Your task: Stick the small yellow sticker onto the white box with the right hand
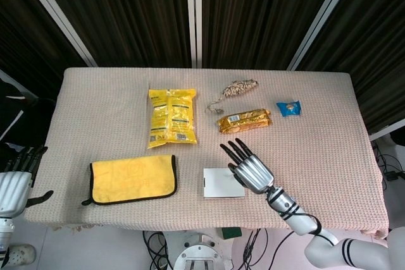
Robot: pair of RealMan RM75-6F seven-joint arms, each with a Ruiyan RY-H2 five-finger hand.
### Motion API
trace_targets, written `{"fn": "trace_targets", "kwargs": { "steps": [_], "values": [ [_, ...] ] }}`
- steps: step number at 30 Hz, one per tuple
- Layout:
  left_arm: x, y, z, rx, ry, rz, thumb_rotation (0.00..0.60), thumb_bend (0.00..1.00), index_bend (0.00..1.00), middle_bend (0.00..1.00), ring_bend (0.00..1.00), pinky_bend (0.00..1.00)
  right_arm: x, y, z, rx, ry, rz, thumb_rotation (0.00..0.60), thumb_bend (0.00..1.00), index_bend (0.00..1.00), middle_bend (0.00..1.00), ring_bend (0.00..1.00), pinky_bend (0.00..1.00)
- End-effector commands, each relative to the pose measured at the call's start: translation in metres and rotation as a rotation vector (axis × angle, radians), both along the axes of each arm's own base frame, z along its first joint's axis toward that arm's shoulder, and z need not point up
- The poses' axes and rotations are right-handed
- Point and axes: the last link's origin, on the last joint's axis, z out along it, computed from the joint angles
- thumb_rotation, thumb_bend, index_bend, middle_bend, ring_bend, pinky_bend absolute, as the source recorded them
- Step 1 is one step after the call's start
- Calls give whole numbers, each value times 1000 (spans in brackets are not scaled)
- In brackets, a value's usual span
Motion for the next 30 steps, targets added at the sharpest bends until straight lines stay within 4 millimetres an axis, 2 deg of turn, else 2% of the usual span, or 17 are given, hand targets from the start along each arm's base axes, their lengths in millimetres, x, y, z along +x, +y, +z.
{"fn": "trace_targets", "kwargs": {
  "steps": [1,14,30],
  "values": [
    [0,0,0,2,-1,0,600,0,86,69,27,126,2,1,-3,6,2,5,600,451,616,0,0,0],
    [-4,-2,2,7,-8,3,600,0,86,69,26,126,8,3,-12,25,11,10,600,426,619,0,0,0],
    [-2,-1,3,9,-6,-6,600,0,92,69,27,126,6,5,-7,38,17,9,600,302,554,0,0,0]
  ]
}}
